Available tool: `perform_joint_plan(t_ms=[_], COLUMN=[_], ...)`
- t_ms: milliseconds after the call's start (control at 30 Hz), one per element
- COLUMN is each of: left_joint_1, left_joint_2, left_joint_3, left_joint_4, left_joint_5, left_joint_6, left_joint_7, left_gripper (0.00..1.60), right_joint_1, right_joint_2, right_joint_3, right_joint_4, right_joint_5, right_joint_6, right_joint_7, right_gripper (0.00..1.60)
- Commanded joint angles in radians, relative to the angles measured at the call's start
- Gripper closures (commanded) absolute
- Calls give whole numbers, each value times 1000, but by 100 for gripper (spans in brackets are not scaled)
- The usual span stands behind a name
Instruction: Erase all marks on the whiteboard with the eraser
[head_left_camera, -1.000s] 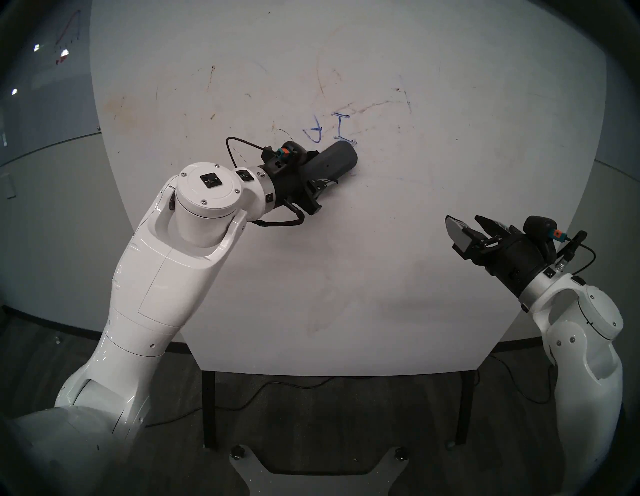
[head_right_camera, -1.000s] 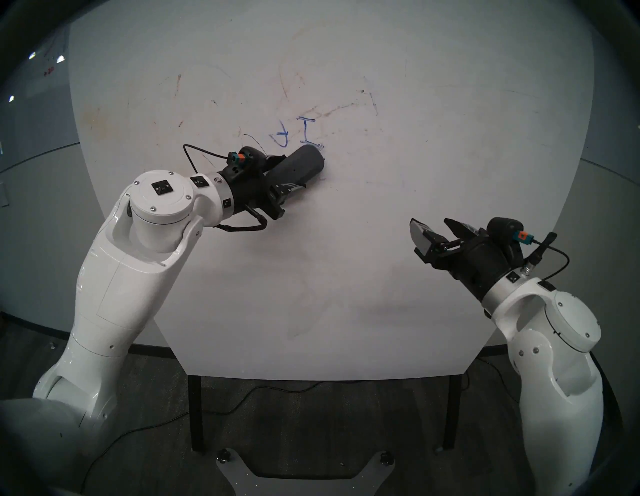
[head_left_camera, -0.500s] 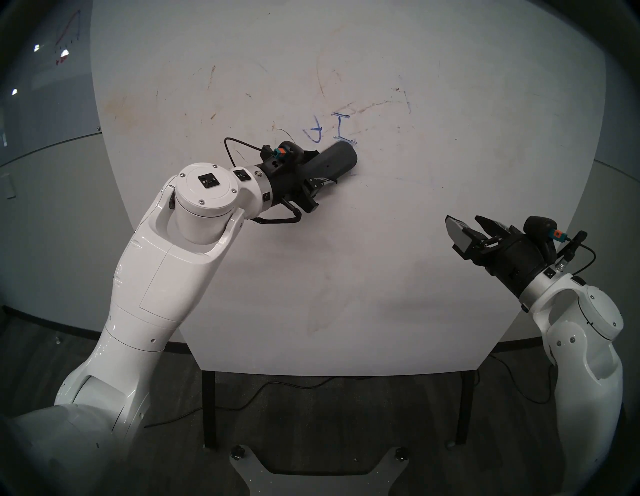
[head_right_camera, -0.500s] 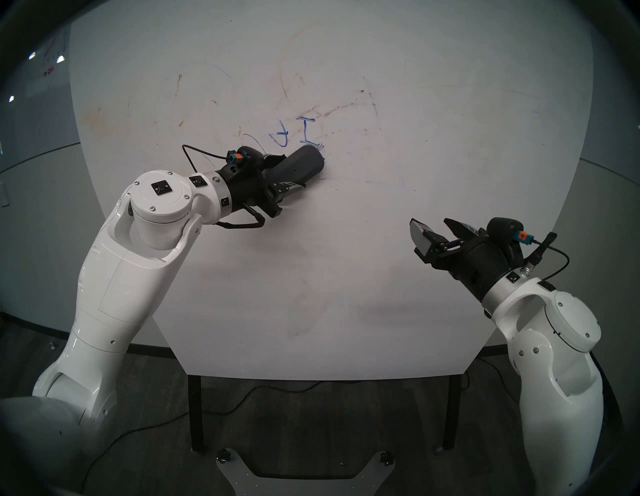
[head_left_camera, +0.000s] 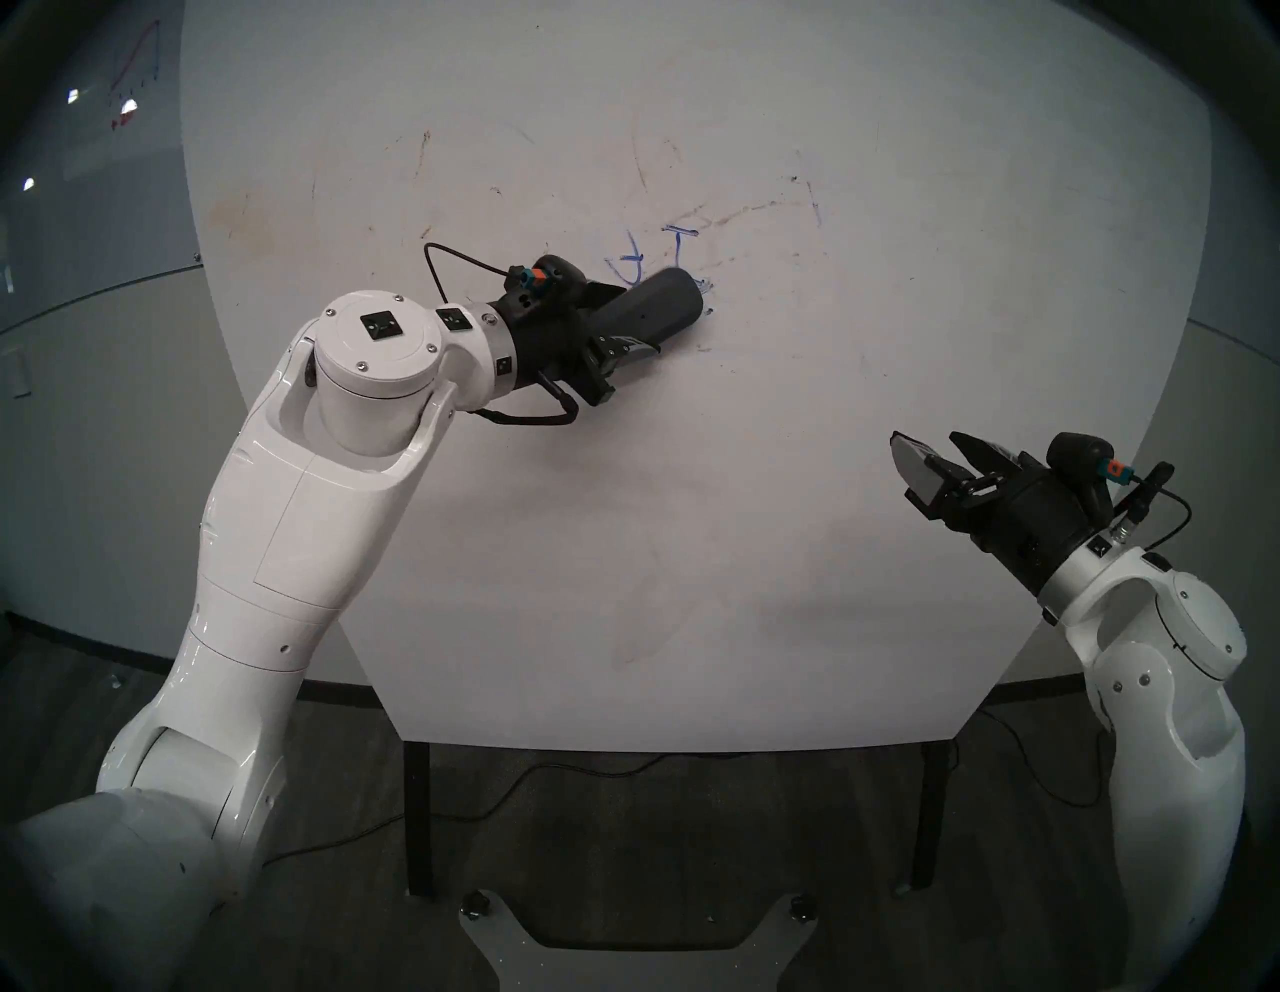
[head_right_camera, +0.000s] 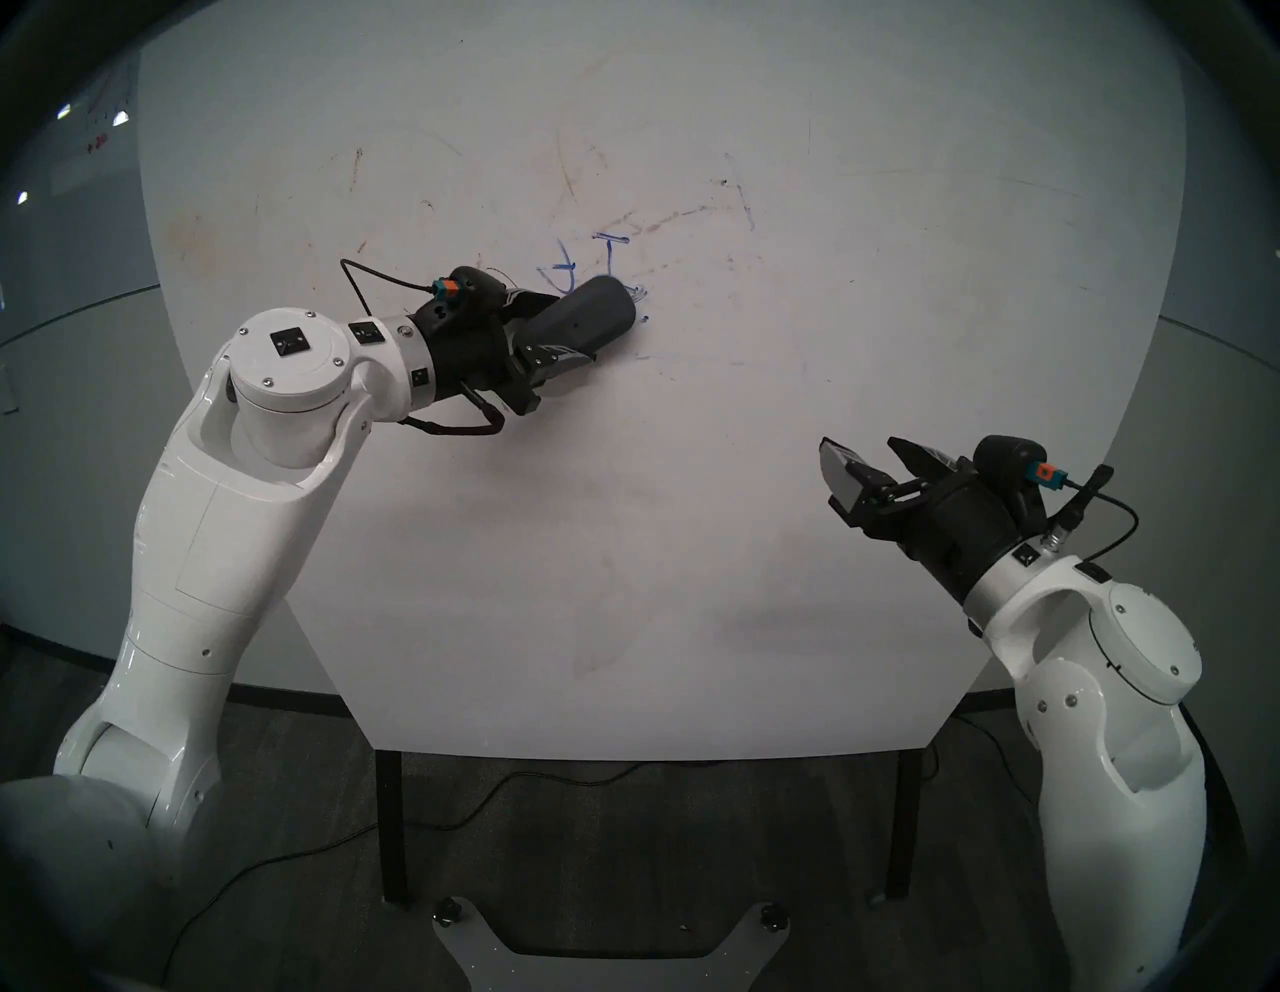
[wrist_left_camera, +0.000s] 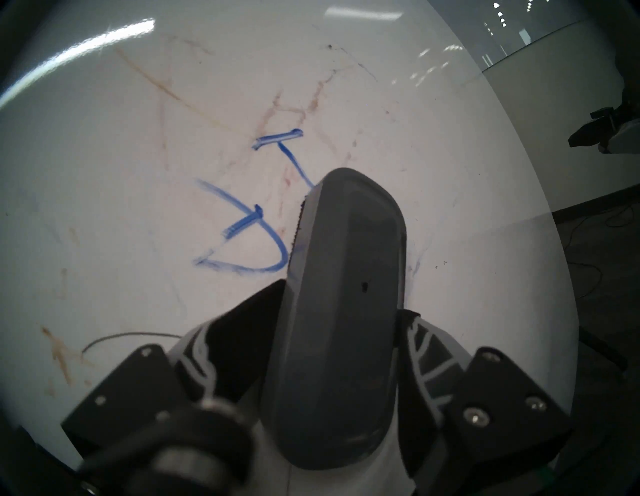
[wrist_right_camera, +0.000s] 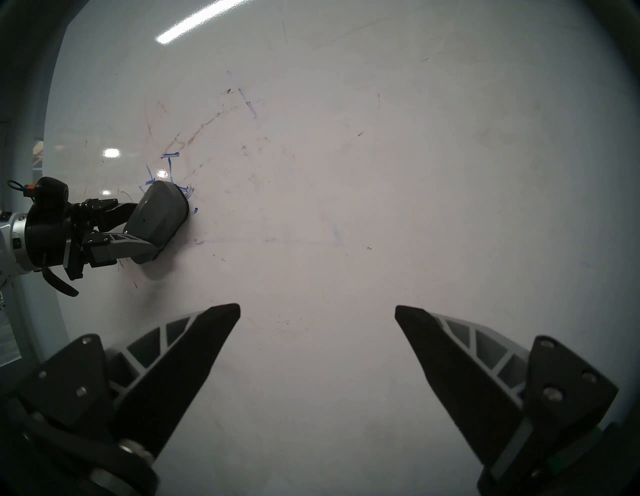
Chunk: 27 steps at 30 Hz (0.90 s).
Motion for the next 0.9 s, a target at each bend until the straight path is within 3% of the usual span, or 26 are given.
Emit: perform_joint_plan(t_ms=[0,633,867], left_joint_1=[-107,-161,-130], left_joint_2=[40,44,16], left_joint_3=[-116,-172,-163], left_joint_4=[27,62,121], left_joint_5=[44,75,47], left_joint_6=[-23,-88,-31], left_joint_7=[70,43,18], left_gripper=[160,160,160], right_joint_1=[8,8,9], right_joint_2=[2,2,1], right_joint_3=[1,2,2], right_joint_4=[-13,-13,-14], right_joint_5=[0,-1,-2], right_joint_6=[-3,-2,-2], right_joint_7=[1,3,2], right_gripper=[0,0,0])
